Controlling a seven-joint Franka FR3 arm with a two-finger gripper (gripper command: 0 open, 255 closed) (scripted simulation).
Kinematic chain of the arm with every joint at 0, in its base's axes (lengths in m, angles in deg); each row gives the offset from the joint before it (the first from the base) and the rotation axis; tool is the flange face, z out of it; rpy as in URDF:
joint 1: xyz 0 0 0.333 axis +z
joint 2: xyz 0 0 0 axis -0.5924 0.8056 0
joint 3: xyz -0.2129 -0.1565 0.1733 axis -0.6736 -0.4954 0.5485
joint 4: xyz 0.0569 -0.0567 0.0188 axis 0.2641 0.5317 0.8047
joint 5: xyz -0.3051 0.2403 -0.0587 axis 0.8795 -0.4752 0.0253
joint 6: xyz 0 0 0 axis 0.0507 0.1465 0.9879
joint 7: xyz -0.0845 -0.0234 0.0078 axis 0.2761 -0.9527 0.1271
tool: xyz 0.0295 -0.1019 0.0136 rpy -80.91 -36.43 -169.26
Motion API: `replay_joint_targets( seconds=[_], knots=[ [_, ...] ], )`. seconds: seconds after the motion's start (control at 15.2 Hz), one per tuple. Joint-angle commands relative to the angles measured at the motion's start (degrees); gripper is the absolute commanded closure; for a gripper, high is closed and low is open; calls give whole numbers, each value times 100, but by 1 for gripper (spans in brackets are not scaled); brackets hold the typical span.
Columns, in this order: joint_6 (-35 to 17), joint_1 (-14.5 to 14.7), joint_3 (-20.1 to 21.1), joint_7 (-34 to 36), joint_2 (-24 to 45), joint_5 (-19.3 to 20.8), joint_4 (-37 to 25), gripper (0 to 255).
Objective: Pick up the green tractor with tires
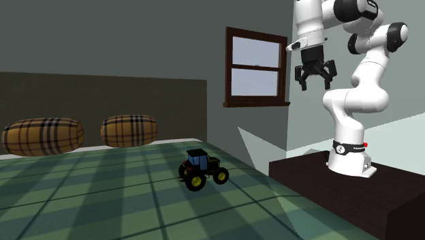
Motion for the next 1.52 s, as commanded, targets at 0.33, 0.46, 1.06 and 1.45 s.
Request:
replay_joint_targets(
  seconds=[0.33, 0.46, 1.06, 1.45],
  knots=[
    [-1100, -131, -371, -452, 396, 334, 391, 0],
    [-1553, -181, -522, -625, 623, 447, 488, 0],
    [-3568, -327, -1196, -1418, 2062, 699, 477, 0],
    [-4748, -330, -1591, -2079, 3284, 469, 67, 0]
  ],
)
